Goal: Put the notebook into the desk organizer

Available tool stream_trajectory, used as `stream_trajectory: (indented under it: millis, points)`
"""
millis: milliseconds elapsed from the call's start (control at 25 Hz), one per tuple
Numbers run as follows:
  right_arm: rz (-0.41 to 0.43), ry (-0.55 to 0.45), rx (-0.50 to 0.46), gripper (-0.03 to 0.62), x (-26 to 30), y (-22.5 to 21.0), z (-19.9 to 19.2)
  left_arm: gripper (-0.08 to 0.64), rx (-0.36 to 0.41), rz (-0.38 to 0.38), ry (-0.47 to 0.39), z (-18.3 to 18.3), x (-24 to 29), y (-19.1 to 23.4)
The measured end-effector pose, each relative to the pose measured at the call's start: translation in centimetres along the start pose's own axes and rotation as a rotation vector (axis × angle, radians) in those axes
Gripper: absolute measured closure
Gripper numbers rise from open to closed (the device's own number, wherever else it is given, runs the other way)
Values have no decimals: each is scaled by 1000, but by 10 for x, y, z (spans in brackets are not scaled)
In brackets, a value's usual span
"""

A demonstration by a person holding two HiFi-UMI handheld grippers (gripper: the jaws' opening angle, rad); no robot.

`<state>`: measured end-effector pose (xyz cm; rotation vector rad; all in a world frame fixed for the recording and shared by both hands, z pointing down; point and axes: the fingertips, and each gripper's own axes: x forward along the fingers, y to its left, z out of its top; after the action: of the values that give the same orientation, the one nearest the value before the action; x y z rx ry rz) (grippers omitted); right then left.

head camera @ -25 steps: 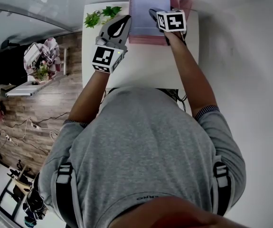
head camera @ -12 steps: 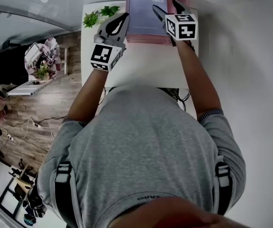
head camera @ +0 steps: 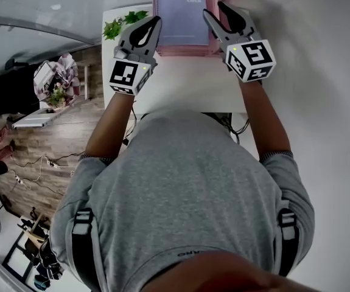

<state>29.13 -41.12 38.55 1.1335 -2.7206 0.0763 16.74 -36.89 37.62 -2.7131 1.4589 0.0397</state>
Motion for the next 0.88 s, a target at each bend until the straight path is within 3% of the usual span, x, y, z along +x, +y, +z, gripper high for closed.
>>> stream_trajectory:
  millis: [240,480,880]
  points:
    - [3,-79,-23,582,-33,15,9,539,19,-29,-14,10,-2,-12]
    - [-1,-130,-105,586,-56,31,10,540,26,-42,-9,14,-7,-24]
    - [-15,-138,-68,586,-62,30,0,540,30,-50,-7,12,-7,-32]
